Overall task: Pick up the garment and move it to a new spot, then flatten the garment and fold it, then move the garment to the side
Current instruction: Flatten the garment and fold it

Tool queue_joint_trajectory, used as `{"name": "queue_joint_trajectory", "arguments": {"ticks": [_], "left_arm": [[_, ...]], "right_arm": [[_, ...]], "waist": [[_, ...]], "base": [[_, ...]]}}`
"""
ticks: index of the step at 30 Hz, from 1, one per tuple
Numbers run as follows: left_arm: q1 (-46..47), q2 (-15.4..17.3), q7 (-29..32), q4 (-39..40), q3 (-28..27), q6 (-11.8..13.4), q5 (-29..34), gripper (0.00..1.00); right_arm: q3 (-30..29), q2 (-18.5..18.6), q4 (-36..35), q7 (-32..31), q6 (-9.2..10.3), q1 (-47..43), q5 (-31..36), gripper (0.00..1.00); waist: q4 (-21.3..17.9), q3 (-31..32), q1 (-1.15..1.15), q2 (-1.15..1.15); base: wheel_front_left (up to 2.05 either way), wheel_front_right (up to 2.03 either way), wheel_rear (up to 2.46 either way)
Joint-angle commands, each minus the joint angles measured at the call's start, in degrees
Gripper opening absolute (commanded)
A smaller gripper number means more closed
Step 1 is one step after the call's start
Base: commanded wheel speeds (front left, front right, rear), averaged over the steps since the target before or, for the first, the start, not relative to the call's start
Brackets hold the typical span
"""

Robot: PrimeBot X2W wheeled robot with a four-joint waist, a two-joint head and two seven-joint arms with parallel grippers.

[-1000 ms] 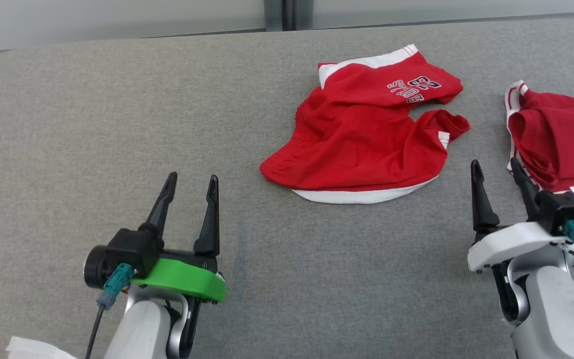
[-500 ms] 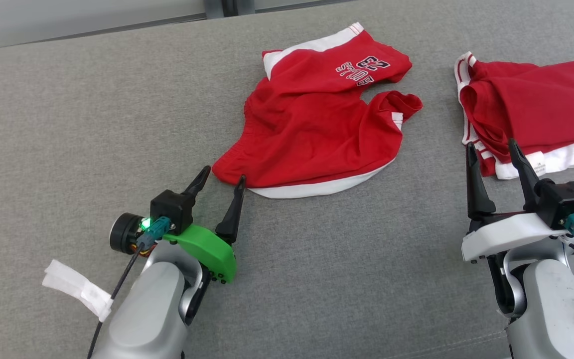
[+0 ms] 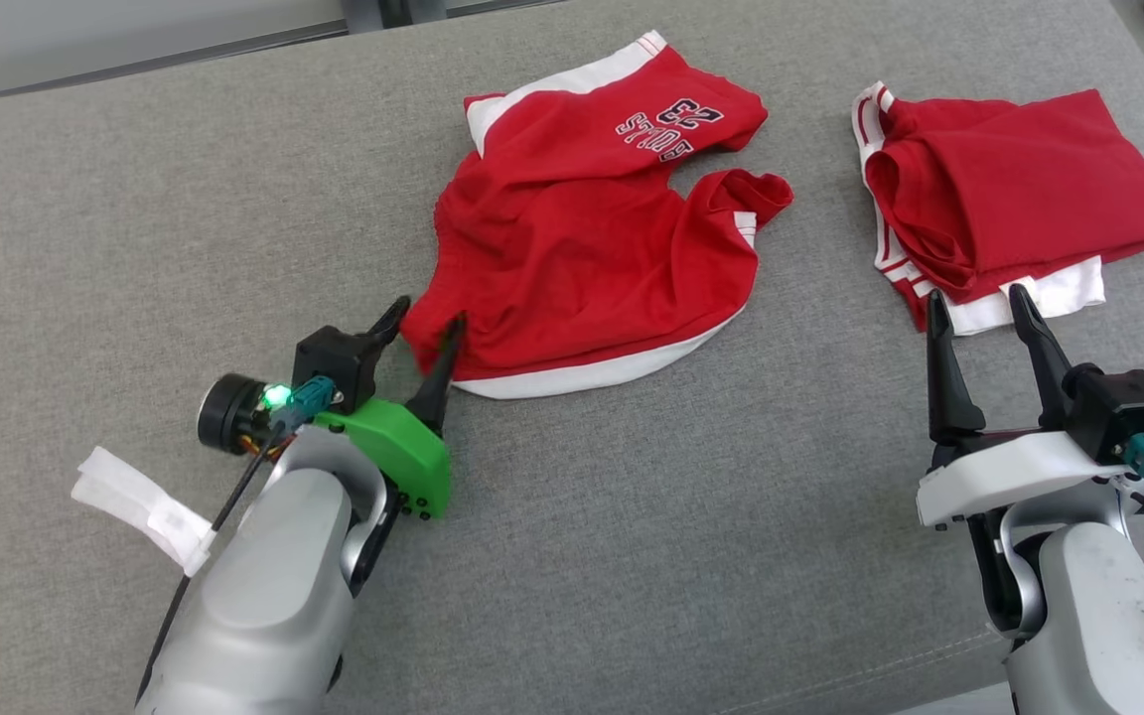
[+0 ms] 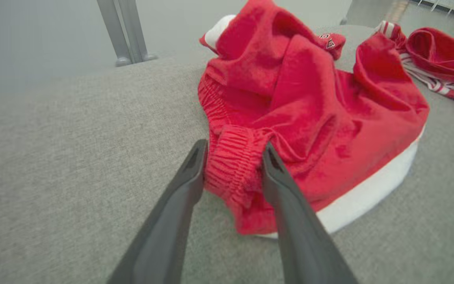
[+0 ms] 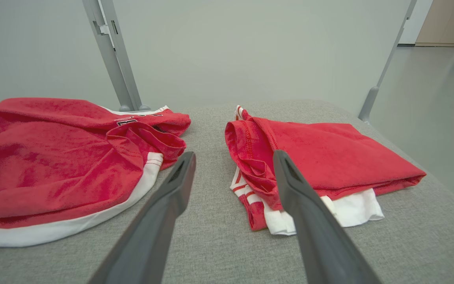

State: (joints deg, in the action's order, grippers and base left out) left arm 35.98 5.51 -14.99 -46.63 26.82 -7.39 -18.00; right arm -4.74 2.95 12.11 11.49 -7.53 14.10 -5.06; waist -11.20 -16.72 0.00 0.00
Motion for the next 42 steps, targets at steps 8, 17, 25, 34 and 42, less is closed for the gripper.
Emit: {"name": "queue_joint_trajectory", "arguments": {"ticks": [8, 17, 25, 34, 42], "left_arm": [[-3.67, 1.94, -0.19, 11.59, -3.67, -0.10, 0.10, 0.00], [-11.59, 2.72, -0.20, 19.18, -8.64, 0.48, 1.64, 0.00], [-15.50, 2.01, -0.21, 22.19, -10.62, 2.07, 4.06, 0.00], [-8.29, 1.99, 0.52, 12.70, -8.79, 5.36, 9.17, 0.00], [-0.86, 2.86, 2.21, 1.27, -6.10, 6.73, 12.85, 0.00]], "right_arm": [[0.02, -0.02, 0.81, 0.15, 0.10, -0.73, 0.25, 1.00], [0.51, -0.01, 0.44, -1.50, 0.10, -1.55, 1.14, 1.00], [1.34, -0.01, 0.97, -2.96, 0.10, -1.70, 1.26, 1.00], [2.83, 0.00, 1.41, -3.34, 0.10, 0.38, 1.22, 1.00], [3.41, -0.01, 2.88, -1.77, 0.10, 1.31, -0.10, 1.00]], "waist": [[2.80, 0.97, 0.00, 0.00], [7.02, 2.29, 0.00, 0.00], [9.86, 2.44, 0.00, 0.00], [7.71, 0.25, 0.00, 0.00], [4.18, -1.80, 0.00, 0.00]], "base": [[0.00, 0.00, 0.00], [0.00, 0.00, 0.00], [0.00, 0.00, 0.00], [0.00, 0.00, 0.00], [0.00, 0.00, 0.00]]}}
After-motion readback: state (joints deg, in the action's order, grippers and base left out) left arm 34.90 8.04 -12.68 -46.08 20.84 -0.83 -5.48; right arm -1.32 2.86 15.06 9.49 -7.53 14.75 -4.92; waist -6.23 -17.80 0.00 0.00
